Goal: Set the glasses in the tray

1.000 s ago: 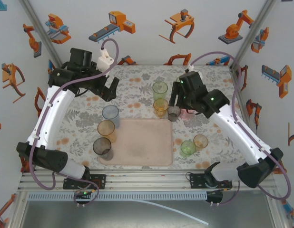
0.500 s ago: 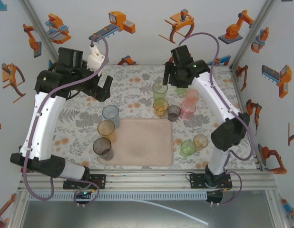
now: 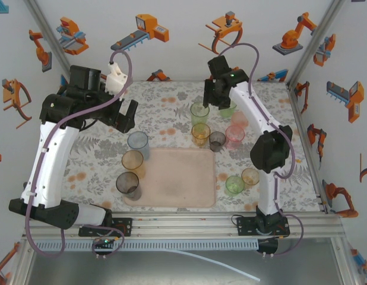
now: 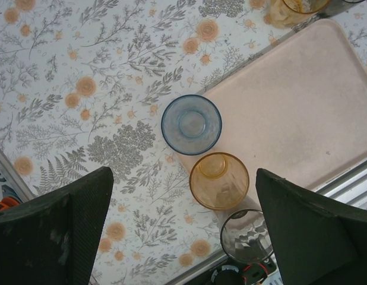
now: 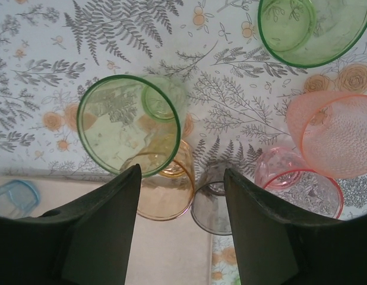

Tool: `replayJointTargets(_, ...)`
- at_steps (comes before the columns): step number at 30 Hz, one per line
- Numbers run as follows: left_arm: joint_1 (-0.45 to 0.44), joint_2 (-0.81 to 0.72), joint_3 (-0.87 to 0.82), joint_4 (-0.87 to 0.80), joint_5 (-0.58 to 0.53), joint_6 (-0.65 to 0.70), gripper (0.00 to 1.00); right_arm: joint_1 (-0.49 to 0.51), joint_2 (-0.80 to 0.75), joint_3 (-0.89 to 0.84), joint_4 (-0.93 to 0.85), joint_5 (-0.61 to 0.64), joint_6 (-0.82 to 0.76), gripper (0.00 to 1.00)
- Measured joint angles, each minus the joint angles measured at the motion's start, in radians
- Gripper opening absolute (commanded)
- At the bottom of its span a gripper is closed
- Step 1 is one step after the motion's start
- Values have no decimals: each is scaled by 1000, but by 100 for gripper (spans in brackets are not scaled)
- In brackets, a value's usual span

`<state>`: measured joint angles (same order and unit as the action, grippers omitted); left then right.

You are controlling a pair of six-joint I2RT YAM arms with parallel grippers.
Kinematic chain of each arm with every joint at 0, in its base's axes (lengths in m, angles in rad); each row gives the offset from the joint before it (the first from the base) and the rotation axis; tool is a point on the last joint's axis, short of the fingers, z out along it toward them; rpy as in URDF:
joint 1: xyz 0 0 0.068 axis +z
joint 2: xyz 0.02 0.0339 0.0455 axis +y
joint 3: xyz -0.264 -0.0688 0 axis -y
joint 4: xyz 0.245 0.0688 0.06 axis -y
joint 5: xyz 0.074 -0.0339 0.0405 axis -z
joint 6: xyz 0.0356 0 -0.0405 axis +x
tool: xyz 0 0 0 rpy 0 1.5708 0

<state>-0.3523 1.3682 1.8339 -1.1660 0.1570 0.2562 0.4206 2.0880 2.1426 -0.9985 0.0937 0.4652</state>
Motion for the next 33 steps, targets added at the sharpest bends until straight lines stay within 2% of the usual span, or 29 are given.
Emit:
replayJointTargets(8, 2, -5, 0, -10, 9, -9, 97, -5, 68, 45, 0, -14, -10, 52)
replayJointTargets(13, 7, -5, 0, -11, 19, -11, 97, -5, 105, 79, 3, -27, -12, 44)
replayJointTargets(19, 10, -7, -12, -14, 20, -13, 97, -5, 137, 90, 3, -27, -14, 42)
replayJointTargets(33, 14, -12, -46, -16, 23, -16, 97, -7, 177, 105, 10, -45, -26, 29)
